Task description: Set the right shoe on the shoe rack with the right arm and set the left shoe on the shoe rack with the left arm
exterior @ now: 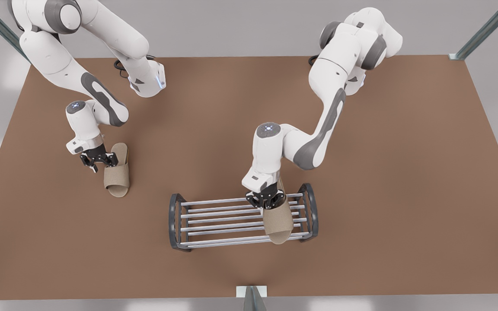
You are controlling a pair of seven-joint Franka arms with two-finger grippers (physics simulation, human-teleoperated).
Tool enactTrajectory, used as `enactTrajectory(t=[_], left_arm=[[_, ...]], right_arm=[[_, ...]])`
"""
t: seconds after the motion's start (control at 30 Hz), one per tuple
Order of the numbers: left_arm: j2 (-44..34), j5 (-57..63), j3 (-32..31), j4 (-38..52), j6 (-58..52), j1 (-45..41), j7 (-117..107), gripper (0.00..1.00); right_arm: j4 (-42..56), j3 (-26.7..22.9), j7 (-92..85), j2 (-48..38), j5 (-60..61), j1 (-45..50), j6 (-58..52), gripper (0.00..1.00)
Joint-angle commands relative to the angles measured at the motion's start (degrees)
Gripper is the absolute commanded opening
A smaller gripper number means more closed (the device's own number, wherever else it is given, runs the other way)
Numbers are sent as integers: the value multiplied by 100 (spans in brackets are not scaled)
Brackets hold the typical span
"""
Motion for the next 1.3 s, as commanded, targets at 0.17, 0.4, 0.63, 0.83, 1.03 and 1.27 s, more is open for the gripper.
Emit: enactTrajectory(t=[0.17,0.4,0.63,0.83,1.03,1.27], left_arm=[[-9,19,13,-29,23,-12,-346,100],[-396,159,-48,-249,-671,-180,-346,100],[-2040,-1660,-400,-117,-3361,734,831,100],[-2127,-1625,-373,137,-4240,1612,2974,100],[-3164,-2522,-1261,-1347,-4214,3705,5912,100],[-3130,-2003,-1287,-1295,-4425,3767,5850,100]], right_arm=[[-7,1,65,-6,-16,-37,-4,58],[-7,19,38,-85,-34,-186,-4,41],[-16,45,91,-138,-34,-283,-4,21],[28,168,469,-340,-42,-275,-66,21],[916,678,1031,-1227,-34,-266,-2393,21],[1566,1161,1032,-2580,300,-151,-4890,21]])
